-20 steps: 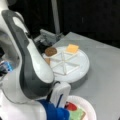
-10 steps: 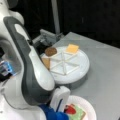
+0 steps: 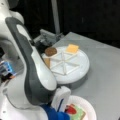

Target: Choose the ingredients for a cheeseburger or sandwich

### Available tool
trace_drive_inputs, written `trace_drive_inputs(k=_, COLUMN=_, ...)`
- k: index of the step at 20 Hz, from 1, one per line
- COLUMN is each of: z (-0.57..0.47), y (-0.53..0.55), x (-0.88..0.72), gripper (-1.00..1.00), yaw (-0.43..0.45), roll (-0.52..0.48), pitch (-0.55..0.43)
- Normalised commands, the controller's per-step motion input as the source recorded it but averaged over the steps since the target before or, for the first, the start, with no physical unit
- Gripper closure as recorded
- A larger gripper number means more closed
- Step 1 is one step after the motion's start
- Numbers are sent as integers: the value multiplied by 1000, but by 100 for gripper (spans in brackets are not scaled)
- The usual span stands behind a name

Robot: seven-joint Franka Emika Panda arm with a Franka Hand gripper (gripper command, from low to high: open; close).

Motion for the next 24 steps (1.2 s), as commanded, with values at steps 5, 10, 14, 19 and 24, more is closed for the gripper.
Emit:
trace_drive_inputs(k=5, z=-113, y=-79, x=159, gripper=100, yaw=197, roll=-150, pitch=-4)
trace_drive_inputs(k=10, z=-74, y=-35, x=174, gripper=100, yaw=162, roll=-136, pitch=-26)
trace_drive_inputs(k=14, z=-57, y=4, x=159, gripper=100, yaw=148, roll=-104, pitch=-26)
trace_drive_inputs(k=19, z=-94, y=28, x=131, gripper=100, yaw=125, roll=-73, pitch=-28)
trace_drive_inputs(k=24, z=-111, y=46, x=97, gripper=100, yaw=101, roll=-79, pitch=-40)
